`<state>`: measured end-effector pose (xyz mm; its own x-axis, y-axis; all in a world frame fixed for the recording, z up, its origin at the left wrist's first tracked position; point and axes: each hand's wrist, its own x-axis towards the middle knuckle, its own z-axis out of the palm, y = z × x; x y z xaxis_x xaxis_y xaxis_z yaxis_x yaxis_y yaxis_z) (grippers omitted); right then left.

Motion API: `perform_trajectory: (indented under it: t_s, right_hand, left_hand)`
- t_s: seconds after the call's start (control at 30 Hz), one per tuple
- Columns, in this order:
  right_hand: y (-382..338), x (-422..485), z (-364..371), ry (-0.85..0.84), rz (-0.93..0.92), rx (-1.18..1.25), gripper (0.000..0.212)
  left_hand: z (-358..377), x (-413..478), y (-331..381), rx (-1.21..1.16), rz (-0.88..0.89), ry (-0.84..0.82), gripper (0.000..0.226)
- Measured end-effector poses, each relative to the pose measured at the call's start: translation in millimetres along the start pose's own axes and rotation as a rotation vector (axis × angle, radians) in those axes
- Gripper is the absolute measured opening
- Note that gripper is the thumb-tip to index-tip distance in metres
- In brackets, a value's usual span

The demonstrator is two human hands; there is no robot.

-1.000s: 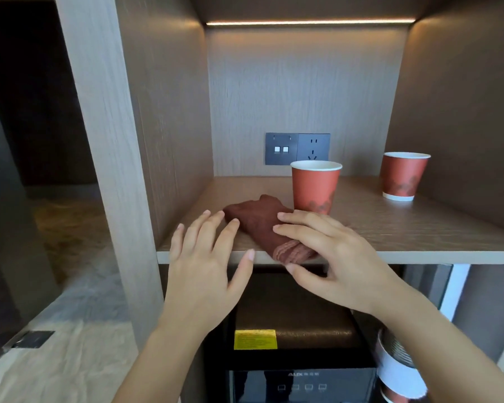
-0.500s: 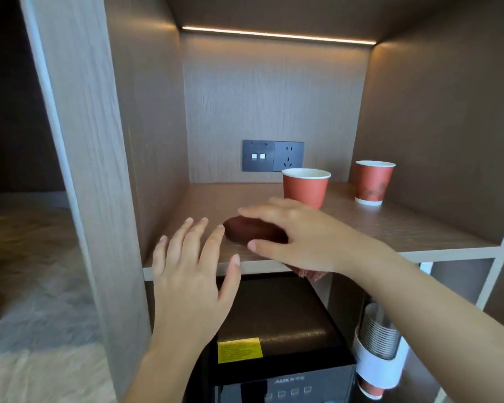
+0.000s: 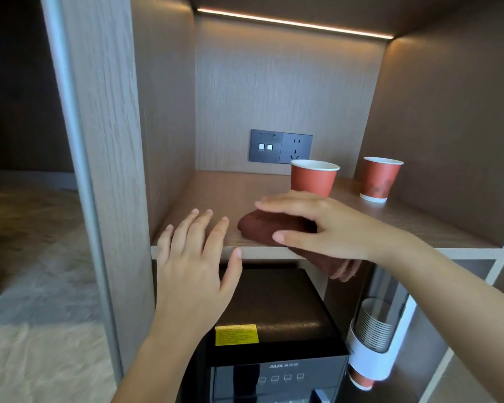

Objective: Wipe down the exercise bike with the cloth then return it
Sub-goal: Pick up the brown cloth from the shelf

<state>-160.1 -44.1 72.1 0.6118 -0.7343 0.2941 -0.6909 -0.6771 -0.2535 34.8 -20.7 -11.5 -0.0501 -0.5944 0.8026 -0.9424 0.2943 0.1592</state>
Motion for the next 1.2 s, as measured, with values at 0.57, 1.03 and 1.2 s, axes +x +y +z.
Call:
perform_trajectory:
  t_s: [0.57, 1.03, 1.2]
  right_hand:
    - [-2.2, 10.1, 18.5, 0.049, -0.115, -0.213, 0.046]
    - [-54.4, 15.1, 39.5, 0.179, -0.493, -0.043, 0.046]
    - [-107.5, 25.8, 68.8, 0.145, -0.639, 0.194, 0.049]
  left_hand:
    - [-4.7, -16.4, 0.5, 0.077, -0.067, 0.01, 0.042]
    - [-68.4, -84.8, -6.3, 0.254, -0.252, 0.072, 0.037]
    - [-115.5, -122.8, -23.9, 0.391, -0.317, 0.135, 0.035]
